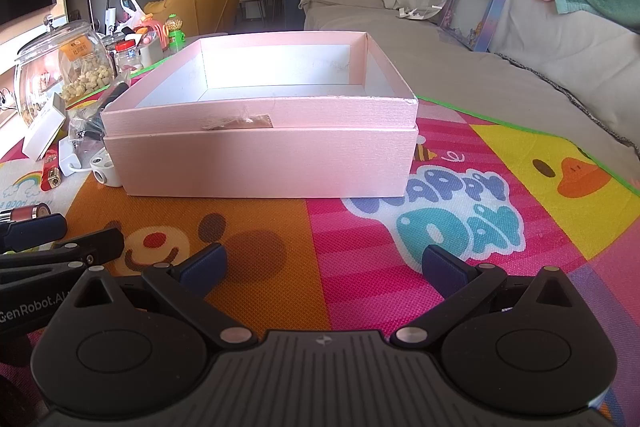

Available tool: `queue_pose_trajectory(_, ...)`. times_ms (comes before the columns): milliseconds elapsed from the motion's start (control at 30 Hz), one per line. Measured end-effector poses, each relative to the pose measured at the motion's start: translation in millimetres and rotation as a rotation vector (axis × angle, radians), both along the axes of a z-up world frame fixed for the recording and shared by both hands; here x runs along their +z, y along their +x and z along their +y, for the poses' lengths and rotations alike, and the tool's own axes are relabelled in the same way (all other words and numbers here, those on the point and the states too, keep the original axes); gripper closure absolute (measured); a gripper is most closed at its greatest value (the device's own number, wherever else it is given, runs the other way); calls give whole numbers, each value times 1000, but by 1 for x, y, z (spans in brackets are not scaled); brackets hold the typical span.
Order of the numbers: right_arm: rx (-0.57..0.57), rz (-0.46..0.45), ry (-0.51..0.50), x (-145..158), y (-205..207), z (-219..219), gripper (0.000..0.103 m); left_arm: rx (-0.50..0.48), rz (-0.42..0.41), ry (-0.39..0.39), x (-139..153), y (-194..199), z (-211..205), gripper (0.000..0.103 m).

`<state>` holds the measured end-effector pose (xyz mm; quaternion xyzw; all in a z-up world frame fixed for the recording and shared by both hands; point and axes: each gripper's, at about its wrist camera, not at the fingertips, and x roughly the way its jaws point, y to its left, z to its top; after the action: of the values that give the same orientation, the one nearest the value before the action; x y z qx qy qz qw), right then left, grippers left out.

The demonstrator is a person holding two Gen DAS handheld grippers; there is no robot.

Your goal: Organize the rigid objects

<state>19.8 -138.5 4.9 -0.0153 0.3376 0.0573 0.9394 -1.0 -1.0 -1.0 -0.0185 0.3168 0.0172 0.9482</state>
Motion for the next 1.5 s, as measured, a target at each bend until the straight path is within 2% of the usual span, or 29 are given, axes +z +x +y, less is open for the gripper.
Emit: queue_pose_trajectory(1500, 0, 0, -1, 0, 0, 0, 0, -1, 0, 20, 1, 0, -3, 37)
